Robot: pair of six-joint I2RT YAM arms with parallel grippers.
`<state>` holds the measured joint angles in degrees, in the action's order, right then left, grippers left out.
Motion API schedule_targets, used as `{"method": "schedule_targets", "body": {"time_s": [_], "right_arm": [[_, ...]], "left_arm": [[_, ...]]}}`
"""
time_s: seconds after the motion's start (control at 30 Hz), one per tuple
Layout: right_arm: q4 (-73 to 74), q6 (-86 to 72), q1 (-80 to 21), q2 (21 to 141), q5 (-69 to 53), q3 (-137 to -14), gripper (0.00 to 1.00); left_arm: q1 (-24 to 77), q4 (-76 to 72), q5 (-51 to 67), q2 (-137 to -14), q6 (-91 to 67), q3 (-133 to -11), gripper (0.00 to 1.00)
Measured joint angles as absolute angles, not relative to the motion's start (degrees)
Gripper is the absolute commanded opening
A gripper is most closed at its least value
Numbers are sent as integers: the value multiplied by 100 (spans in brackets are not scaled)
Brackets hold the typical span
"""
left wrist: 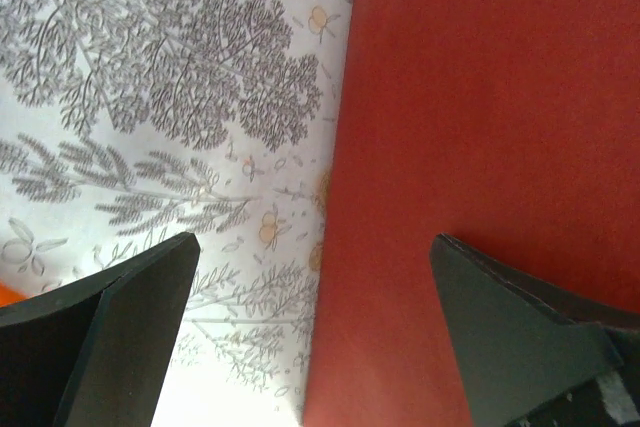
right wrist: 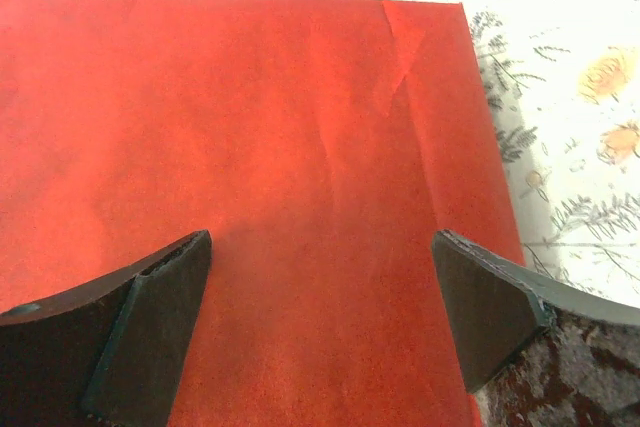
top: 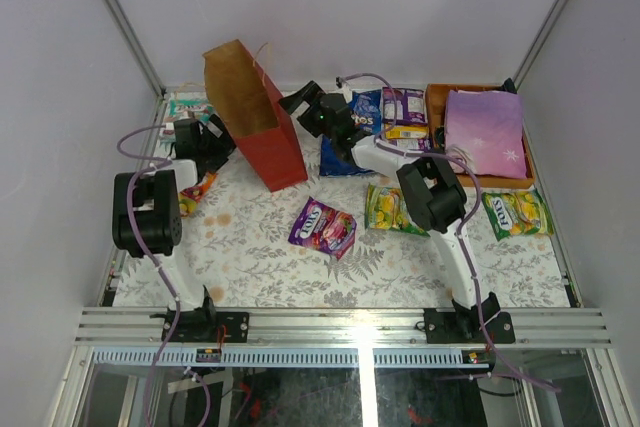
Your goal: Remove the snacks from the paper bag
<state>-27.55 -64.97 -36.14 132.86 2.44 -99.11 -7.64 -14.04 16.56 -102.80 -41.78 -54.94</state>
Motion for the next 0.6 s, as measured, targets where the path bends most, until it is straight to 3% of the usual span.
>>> {"method": "schedule_targets", "body": {"time_s": [0.2, 0.6], "right_arm": [[-2582, -6447, -3601, 13583, 246, -10409, 100], [-2512, -6436, -3361, 13583, 248, -10062, 100]], "left_arm": [[-753, -1238, 1566, -10726, -4171, -6313, 99], [-755, -687, 1347, -10794, -3994, -7041, 99]]}}
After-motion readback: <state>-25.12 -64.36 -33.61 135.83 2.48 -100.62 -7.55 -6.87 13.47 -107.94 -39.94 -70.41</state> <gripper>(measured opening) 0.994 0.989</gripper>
